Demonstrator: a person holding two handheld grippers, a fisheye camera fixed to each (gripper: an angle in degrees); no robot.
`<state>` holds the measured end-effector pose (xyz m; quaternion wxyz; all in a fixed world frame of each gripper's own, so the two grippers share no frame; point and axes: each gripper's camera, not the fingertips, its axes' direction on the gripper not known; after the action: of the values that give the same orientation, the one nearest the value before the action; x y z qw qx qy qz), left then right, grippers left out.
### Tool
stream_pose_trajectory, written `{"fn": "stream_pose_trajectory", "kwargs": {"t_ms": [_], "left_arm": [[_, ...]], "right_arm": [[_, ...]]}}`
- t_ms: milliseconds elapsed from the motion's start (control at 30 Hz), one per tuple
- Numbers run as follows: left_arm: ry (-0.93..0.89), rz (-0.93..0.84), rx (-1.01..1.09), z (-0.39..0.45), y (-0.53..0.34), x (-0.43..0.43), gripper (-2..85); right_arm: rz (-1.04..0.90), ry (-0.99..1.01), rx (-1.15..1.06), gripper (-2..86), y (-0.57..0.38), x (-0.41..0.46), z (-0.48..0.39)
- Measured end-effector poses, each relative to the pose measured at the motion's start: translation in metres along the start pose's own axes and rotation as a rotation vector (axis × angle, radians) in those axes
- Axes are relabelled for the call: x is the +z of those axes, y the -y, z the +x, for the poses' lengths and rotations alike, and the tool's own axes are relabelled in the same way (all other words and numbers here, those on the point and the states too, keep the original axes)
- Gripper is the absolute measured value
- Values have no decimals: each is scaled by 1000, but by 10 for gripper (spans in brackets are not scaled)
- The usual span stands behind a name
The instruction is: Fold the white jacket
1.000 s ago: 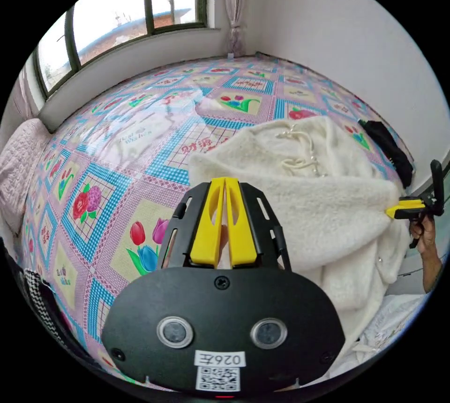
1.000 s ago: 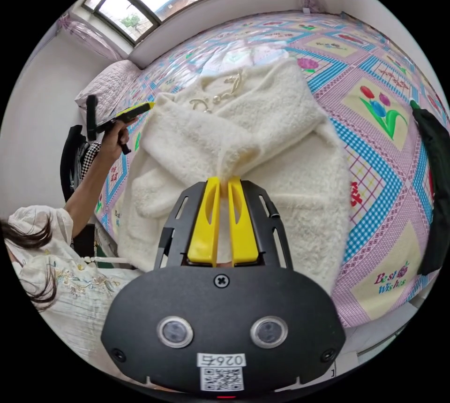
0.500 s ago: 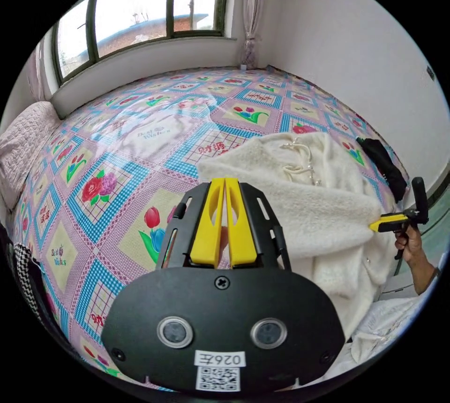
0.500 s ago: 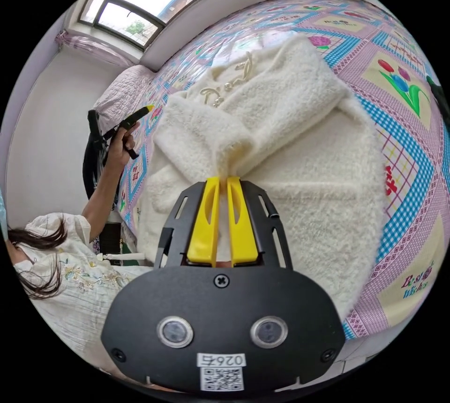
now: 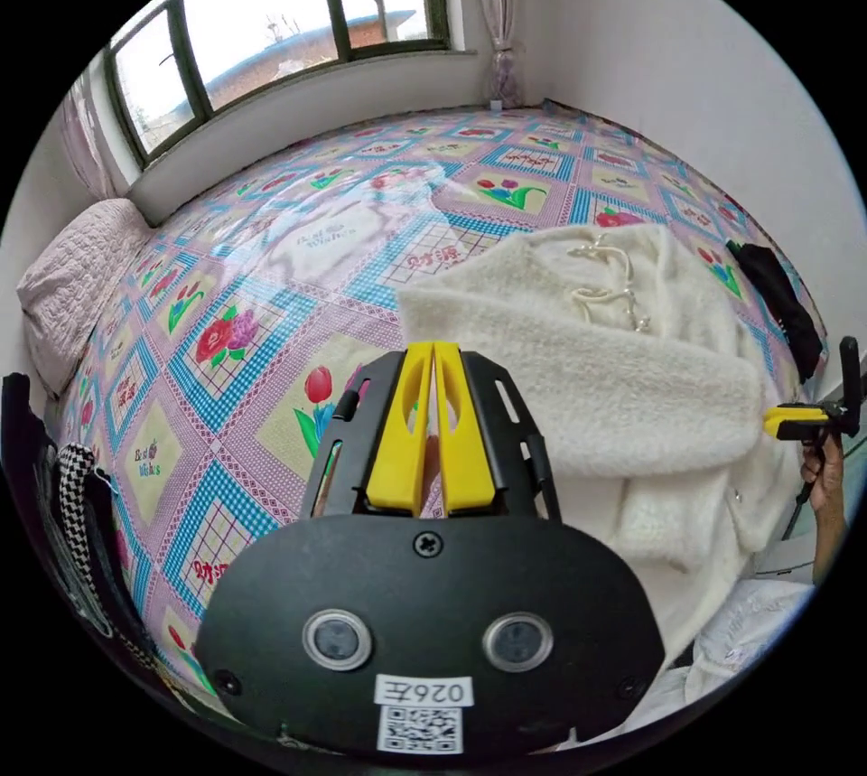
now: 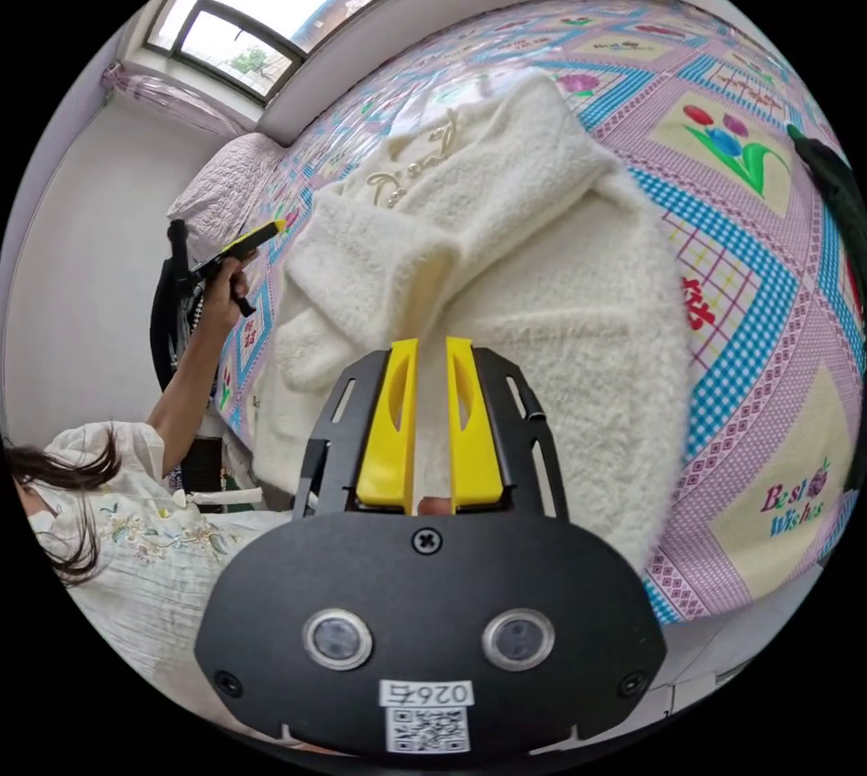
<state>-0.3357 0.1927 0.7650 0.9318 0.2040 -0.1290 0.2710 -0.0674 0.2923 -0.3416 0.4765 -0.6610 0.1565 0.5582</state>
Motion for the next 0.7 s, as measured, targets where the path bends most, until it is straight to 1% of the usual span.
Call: {"fn": "stream_pose_trajectory", "kwargs": {"t_ms": [133, 233, 400, 433, 467, 500, 567, 600, 633, 667, 700], "left_arm": [[-98, 135, -154, -14, -63, -67, -10], [-194, 201, -277, -22, -118, -107, -10], [-224, 242, -440, -21, -200, -150, -10], [-244, 279, -475, -21, -217, -161, -10], [-252, 305, -490, -21, -224, -168, -10], [-256, 369, -520, -21, -237, -183, -10], [-239, 477, -534, -18, -247, -211, -10], [-213, 550, -514, -13, -249, -233, -10], [-179, 630, -480, -4, -249, -257, -10], [-163, 672, -457, 1, -249, -270, -10], [-130, 760, -400, 15, -248, -294, -10]], "right_arm": [[87, 13, -64, 57, -31, -4, -15], [185, -1, -130, 51, -57, -12, -31], [298, -133, -256, 21, -98, -32, -67], [353, -179, -286, 9, -110, -44, -78], [438, -228, -317, 1, -126, -59, -89], [492, -255, -330, -3, -135, -69, -95], [760, -344, -355, -7, -177, -113, -116], [832, -354, -363, -7, -188, -126, -120], [980, -361, -380, -8, -212, -150, -127], [1126, -346, -400, -9, -237, -171, -131], [1198, -330, -412, -9, -249, -179, -132]]}}
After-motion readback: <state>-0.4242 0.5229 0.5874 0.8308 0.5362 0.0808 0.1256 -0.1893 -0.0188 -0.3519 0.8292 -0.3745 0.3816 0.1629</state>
